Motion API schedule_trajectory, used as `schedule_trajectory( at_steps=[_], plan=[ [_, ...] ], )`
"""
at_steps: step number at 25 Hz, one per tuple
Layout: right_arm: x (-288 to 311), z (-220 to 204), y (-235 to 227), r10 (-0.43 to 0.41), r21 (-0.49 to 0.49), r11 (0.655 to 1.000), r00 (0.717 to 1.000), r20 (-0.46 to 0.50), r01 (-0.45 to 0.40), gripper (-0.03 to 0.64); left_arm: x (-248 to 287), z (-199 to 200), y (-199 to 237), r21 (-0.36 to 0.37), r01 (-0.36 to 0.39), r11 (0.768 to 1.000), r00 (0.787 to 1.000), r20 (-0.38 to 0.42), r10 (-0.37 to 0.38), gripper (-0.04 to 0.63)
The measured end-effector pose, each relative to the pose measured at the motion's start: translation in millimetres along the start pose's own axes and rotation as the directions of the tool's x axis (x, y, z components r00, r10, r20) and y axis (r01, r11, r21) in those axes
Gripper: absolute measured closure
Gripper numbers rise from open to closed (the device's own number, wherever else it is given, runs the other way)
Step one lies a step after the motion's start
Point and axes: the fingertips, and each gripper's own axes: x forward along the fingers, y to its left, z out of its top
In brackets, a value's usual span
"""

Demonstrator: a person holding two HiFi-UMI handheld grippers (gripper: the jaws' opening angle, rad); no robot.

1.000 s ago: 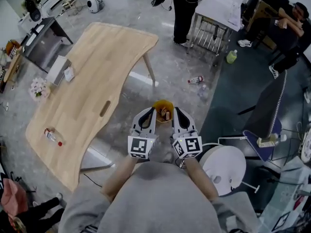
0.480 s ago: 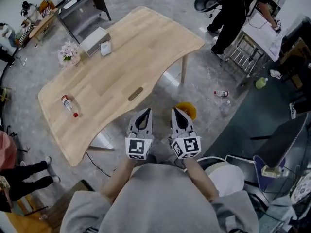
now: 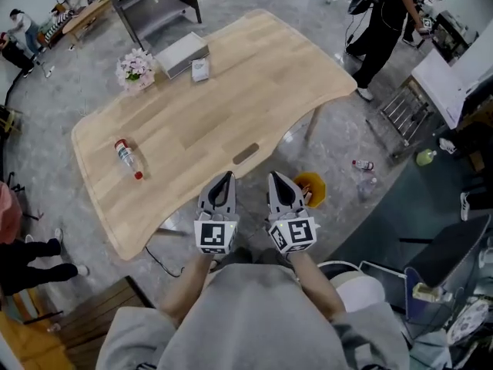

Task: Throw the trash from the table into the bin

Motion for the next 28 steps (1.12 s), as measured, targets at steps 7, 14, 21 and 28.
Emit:
schedule_trajectory(
  at_steps=[7,14,21,28],
  plan=[
    [31.0,-1.6,11.5,0.086,-0.018,0.996,0.996,-0.034,-0.087,0.614,1.6,-5.5,29.7,-0.034,-0.104,0.994,0.995,-0.009,0.104,0.59],
    [59.7,2.9,-1.9,0.186,-0.01,0.982,0.982,-0.046,-0.186,0.614,20.9,-7.3,42.3,-0.032,-0.207,0.978,0.978,-0.026,0.206,0.589],
    [88.6,-3.9,-6.2,0.264,0.009,0.965,0.962,-0.068,-0.264,0.614,31.9,-10.3,53.8,-0.027,-0.283,0.959,0.959,-0.036,0.282,0.591],
    [121.7,-20.6,6.2,0.312,0.025,0.95,0.945,-0.094,-0.311,0.614,47.6,-21.9,84.1,-0.027,-0.316,0.948,0.948,-0.057,0.314,0.589]
  ],
)
